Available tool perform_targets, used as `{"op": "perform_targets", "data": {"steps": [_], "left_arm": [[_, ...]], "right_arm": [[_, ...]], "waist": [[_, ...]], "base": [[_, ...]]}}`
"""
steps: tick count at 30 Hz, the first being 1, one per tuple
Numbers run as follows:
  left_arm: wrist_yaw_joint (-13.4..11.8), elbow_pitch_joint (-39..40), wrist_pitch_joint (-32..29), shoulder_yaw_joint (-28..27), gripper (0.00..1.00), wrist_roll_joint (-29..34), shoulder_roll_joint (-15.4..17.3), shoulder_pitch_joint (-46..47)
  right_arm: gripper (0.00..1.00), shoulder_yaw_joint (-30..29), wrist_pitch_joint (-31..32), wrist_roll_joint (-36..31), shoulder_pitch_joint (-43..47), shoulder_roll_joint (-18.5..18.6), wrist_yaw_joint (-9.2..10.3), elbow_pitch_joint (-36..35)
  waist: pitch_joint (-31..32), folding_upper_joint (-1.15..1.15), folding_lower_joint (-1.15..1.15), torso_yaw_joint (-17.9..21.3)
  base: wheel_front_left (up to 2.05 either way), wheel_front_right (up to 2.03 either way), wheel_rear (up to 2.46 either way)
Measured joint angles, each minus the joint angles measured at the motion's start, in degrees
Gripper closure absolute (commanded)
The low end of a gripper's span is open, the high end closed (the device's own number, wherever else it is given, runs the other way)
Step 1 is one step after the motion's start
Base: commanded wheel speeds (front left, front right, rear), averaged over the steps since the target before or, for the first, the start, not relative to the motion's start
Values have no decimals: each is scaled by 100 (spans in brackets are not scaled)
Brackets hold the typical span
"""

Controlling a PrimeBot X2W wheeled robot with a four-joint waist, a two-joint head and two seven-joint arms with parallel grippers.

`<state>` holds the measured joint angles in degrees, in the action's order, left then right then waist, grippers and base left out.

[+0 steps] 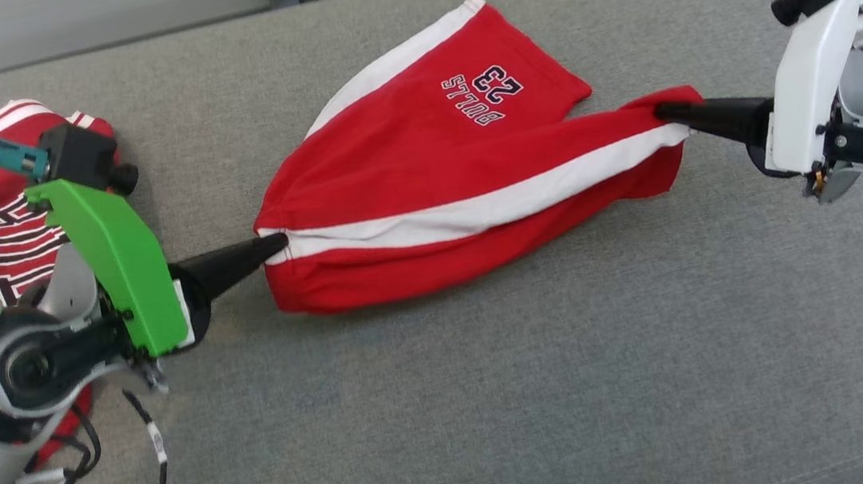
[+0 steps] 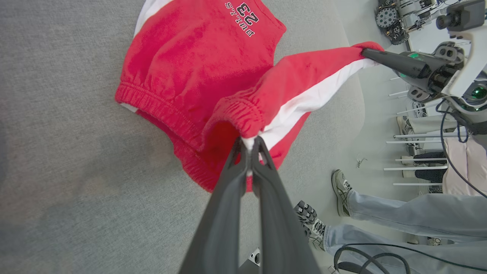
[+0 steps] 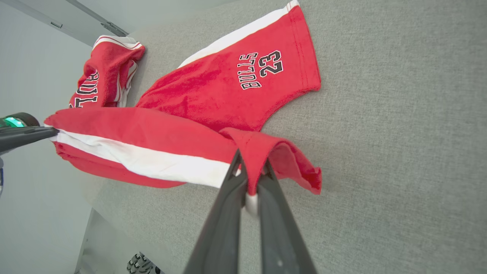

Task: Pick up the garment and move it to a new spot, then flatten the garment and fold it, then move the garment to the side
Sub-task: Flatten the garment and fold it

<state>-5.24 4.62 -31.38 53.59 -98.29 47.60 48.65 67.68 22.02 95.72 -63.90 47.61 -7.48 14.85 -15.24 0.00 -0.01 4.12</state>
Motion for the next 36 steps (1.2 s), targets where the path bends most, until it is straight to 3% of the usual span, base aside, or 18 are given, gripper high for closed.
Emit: {"op": "perform_targets", "data": {"steps": [7,16,25,35,36], "left_arm": [[132,-657,-435,-45,100,36,-588,882],[431,-1484,-456,-125,100,234,-1104,1517],[736,-1924,-434,-81,100,322,-1470,1648],[907,-2165,-315,-125,100,459,-1639,1840],[923,-2189,-289,-124,100,489,-1644,1844]], "right_arm": [[100,-112,572,-60,-933,-398,0,962],[100,-176,869,-119,-1649,-779,0,1941],[100,-321,566,-261,-1944,-971,0,2439],[100,-423,123,-505,-2126,-1020,0,2512],[71,-419,122,-513,-2124,-1029,0,2524]], "waist": [[-558,0,0,-311],[-1164,0,0,-804],[-1619,0,1,-1210],[-1952,0,1,-1342],[-1965,0,1,-1338]], "base": [[0,0,0],[0,0,0],[0,0,0],[0,0,0],[0,0,0]]}}
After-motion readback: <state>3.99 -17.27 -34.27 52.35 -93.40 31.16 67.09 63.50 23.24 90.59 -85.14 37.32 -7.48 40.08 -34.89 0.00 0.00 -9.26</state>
